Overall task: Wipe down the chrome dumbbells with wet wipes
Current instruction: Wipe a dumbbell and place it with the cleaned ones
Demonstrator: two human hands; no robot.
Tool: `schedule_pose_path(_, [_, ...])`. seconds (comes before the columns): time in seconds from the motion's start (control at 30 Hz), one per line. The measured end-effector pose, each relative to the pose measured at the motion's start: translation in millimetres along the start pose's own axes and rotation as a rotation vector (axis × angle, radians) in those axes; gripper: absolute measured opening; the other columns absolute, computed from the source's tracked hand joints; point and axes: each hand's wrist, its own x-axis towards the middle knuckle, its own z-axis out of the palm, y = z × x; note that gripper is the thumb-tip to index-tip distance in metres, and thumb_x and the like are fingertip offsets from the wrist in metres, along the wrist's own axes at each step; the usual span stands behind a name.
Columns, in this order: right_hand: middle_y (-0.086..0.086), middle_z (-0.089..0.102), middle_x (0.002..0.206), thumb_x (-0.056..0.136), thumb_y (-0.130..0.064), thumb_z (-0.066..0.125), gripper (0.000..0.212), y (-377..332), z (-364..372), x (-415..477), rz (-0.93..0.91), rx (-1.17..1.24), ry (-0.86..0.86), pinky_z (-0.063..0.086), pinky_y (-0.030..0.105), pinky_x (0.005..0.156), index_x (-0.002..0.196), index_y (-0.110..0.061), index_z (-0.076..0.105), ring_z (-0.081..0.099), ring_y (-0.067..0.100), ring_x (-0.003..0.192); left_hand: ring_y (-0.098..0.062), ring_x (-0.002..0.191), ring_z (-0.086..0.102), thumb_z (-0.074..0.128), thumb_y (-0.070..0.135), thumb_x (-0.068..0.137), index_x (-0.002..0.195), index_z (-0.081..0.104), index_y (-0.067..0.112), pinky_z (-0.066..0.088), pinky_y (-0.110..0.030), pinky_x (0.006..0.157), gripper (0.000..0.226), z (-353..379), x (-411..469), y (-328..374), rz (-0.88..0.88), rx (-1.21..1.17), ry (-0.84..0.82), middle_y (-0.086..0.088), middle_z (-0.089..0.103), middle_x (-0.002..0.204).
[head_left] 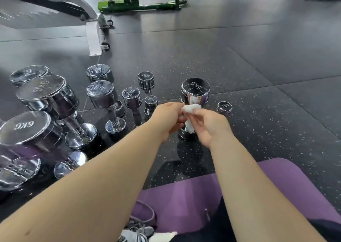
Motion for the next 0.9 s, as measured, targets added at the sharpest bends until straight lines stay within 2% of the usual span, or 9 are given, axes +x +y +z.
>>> schedule_pose_path(0.07, [0.012,0.067,0.086,0.091,0.01,0.053,0.025,4,4,-10,0.029,-0.034,0.033,0.056,0.016,0.065,0.113,0.003,0.063,0.064,0.016,0.077,-0.013,0.074,0.059,0.054,0.016,0.095,0.093,0.069,0.017,0.053,-0.02,0.063,0.015,-11,-13,-3,0.032,0.012,0.023,0.0,0.065,0.079])
schedule_pose_path(0.13, [0.007,0.063,0.078,0.094,0.005,0.052,0.017,11,12,-26,0.068,-0.093,0.052,0.053,0.018,0.059,0.1,-0.006,0.064,0.058,0.013,0.069,-0.011,0.066,0.058,0.057,0.016,0.096,0.091,0.069,0.014,0.047,-0.017,0.055,0.013,-30,-31,-5,0.075,0.022,0.067,-0.001,0.065,0.079])
schedule_pose_path(0.2, [0.004,0.06,0.075,0.095,0.002,0.052,0.019,16,22,-42,0.108,-0.136,0.035,0.052,0.023,0.062,0.088,-0.012,0.063,0.055,0.014,0.069,-0.012,0.063,0.055,0.062,0.018,0.095,0.086,0.068,0.012,0.044,-0.02,0.056,0.012,-51,-49,-2,0.111,-0.005,0.107,-0.004,0.063,0.078])
schedule_pose_path(0.33, [0.007,0.057,0.086,0.096,-0.005,0.054,0.011,17,48,-76,0.171,-0.157,-0.054,0.054,0.034,0.078,0.09,-0.012,0.061,0.056,0.024,0.087,-0.009,0.054,0.056,0.063,0.025,0.094,0.073,0.062,0.014,0.045,-0.022,0.057,0.023,-90,-83,10,0.107,-0.137,0.221,0.002,0.063,0.067])
schedule_pose_path(0.47, [0.011,0.055,0.088,0.097,-0.004,0.052,0.01,6,78,-88,0.132,-0.156,-0.117,0.056,0.034,0.081,0.09,-0.008,0.057,0.057,0.024,0.08,-0.012,0.053,0.047,0.051,0.012,0.093,0.077,0.055,0.013,0.039,-0.021,0.051,0.017,-104,-88,18,0.041,-0.205,0.357,-0.001,0.054,0.069])
schedule_pose_path(0.57, [0.013,0.057,0.093,0.097,-0.001,0.05,0.009,4,87,-82,0.103,-0.109,-0.142,0.056,0.031,0.083,0.093,-0.005,0.057,0.059,0.024,0.078,-0.013,0.051,0.047,0.047,0.008,0.091,0.08,0.053,0.011,0.043,-0.017,0.043,0.013,-103,-79,23,0.019,-0.217,0.392,-0.004,0.053,0.07])
schedule_pose_path(0.63, [0.016,0.059,0.102,0.097,0.0,0.05,0.012,12,90,-64,0.097,-0.112,-0.137,0.057,0.03,0.077,0.104,-0.002,0.059,0.061,0.023,0.077,-0.013,0.052,0.049,0.044,0.011,0.092,0.08,0.051,0.013,0.046,-0.017,0.045,0.014,-101,-62,22,0.005,-0.221,0.385,-0.004,0.054,0.071])
schedule_pose_path(0.7, [0.016,0.06,0.107,0.097,-0.001,0.049,0.021,21,92,-41,0.086,-0.178,-0.109,0.057,0.03,0.073,0.114,-0.005,0.061,0.062,0.022,0.08,-0.014,0.056,0.052,0.043,0.018,0.095,0.081,0.05,0.015,0.049,-0.024,0.054,0.016,-101,-43,19,-0.024,-0.22,0.377,-0.005,0.054,0.077])
schedule_pose_path(0.9, [0.006,0.063,0.086,0.095,0.0,0.049,0.018,39,102,15,0.003,-0.294,-0.172,0.058,0.032,0.077,0.098,-0.014,0.06,0.062,0.019,0.075,-0.016,0.059,0.059,0.049,0.041,0.098,0.1,0.062,0.015,0.058,-0.038,0.073,0.029,-112,23,8,-0.101,-0.23,0.26,-0.004,0.063,0.083])
